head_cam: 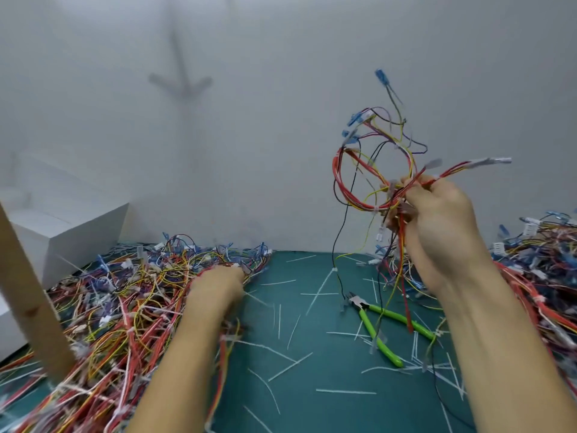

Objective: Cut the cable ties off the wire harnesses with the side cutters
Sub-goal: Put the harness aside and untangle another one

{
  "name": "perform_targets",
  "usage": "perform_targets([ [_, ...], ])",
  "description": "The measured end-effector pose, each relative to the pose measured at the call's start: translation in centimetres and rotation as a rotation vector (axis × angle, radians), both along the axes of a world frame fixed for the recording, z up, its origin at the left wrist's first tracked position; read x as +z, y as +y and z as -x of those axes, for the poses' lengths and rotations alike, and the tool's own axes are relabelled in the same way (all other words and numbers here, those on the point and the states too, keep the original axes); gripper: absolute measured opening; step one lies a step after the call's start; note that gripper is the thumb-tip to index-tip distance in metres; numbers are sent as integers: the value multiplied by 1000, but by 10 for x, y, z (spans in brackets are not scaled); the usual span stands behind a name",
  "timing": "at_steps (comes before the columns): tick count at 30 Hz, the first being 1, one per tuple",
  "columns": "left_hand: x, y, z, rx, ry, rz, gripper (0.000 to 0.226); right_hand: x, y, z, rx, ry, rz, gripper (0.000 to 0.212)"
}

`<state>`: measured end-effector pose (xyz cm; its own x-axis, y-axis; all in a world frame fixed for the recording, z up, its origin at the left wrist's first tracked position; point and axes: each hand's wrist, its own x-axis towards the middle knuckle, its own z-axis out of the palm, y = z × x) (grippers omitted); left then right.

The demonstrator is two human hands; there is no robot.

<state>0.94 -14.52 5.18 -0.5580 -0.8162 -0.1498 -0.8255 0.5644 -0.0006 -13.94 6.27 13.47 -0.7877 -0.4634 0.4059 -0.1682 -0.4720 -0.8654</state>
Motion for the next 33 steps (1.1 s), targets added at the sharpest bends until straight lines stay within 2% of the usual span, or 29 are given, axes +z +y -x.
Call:
perform_targets([
  [4,-16,-15,-22,5,-51,329,44,1,2,2,-8,7,-6,14],
  [8,-50,-19,-24,-15,-44,492,48,-1,-1,0,6,-7,-10,12],
  [12,-54,-16,-18,-33,-27,495,66,-5,-4,-1,10,20,-57,18],
  [17,-21,-1,1,-46,-238,503,38,-5,-3,-3,19,42,-92,22],
  [19,5,10,14,-74,-238,483,34,-4,-1,-4,13,53,-108,22],
  [20,20,15,20,-82,-166,471,32,-3,0,-4,10,57,-115,22],
  [22,54,26,31,-67,136,438,30,-2,1,-4,7,77,-137,23],
  [25,98,39,33,19,830,293,36,-1,5,-3,3,135,-164,23],
  [27,116,48,31,-21,1294,66,39,-1,7,-1,-10,169,-152,20],
  [28,120,54,31,-60,1452,-34,39,-1,8,-1,-9,180,-135,17],
  [30,124,66,31,-117,1583,-153,40,-1,9,-2,-21,207,-107,13],
  [33,116,82,35,-189,1564,-252,38,0,8,-3,-64,249,-72,17],
])
